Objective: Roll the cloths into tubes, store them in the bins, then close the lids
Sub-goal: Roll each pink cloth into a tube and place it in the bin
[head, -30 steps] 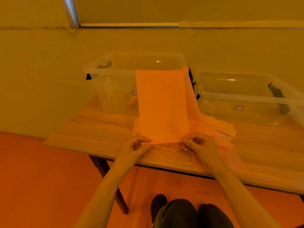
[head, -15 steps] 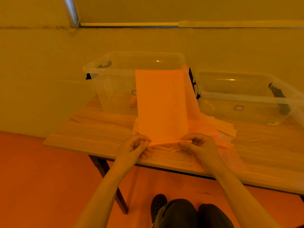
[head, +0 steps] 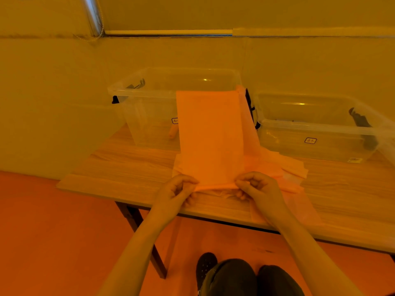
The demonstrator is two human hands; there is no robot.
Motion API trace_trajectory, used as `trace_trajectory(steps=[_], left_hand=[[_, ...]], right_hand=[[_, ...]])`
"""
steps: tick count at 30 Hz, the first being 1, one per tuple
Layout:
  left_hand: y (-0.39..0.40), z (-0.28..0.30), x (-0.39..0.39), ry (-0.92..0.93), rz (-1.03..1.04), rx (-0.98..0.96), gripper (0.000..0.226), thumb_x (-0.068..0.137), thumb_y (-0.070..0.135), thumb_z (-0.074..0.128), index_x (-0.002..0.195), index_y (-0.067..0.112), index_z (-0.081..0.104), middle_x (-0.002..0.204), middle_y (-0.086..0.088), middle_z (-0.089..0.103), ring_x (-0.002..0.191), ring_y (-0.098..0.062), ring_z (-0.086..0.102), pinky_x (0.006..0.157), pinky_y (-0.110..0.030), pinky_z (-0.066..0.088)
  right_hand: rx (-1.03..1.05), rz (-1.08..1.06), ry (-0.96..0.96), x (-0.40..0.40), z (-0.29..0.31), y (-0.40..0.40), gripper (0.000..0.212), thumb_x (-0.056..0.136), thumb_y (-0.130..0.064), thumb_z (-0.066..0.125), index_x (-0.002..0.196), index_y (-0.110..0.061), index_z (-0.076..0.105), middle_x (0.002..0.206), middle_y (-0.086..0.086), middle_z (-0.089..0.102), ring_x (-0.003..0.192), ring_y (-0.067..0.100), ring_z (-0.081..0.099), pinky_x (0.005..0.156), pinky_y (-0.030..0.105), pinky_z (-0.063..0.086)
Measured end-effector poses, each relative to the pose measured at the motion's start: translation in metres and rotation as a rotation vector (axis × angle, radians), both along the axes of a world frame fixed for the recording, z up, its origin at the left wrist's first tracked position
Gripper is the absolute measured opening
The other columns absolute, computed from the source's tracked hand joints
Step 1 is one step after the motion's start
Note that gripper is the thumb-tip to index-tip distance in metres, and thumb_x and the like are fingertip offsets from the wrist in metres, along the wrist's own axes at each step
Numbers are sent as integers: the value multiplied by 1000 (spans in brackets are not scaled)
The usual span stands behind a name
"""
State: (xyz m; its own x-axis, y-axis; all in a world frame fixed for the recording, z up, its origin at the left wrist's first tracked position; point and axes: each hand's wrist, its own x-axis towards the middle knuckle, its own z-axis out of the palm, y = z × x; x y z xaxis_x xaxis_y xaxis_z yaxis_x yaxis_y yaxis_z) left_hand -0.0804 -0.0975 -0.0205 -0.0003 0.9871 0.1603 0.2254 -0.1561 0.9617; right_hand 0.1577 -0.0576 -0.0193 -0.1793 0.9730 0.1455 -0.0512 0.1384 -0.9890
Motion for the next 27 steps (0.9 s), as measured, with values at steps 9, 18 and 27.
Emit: trace_trajectory(steps=[9, 18, 27], left_hand=[[-2, 2, 0, -56, 12, -58, 14, 87, 10, 65, 93, 21, 70, 73, 4, 72, 65, -9, 65, 61, -21, 51], [1, -2, -2, 16, 41, -14, 26, 88, 18, 65, 82, 42, 72, 79, 4, 68, 73, -12, 60, 70, -29, 49], [2, -1, 1, 2, 31, 16, 9, 92, 15, 57, 92, 18, 66, 72, 0, 70, 63, -15, 65, 60, -24, 52]], right_hand=[[-17, 0, -9, -1, 5, -4, 12, 78, -1, 72, 88, -1, 68, 81, 14, 73, 75, 28, 71, 64, 27, 58], [4, -25, -15, -2, 4, -4, 9, 80, 0, 71, 87, -4, 70, 81, 10, 73, 73, 19, 71, 63, 22, 54], [10, -19, -28, -2, 7, -5, 13, 75, 1, 75, 86, -5, 71, 80, 6, 73, 72, 15, 69, 64, 21, 55]])
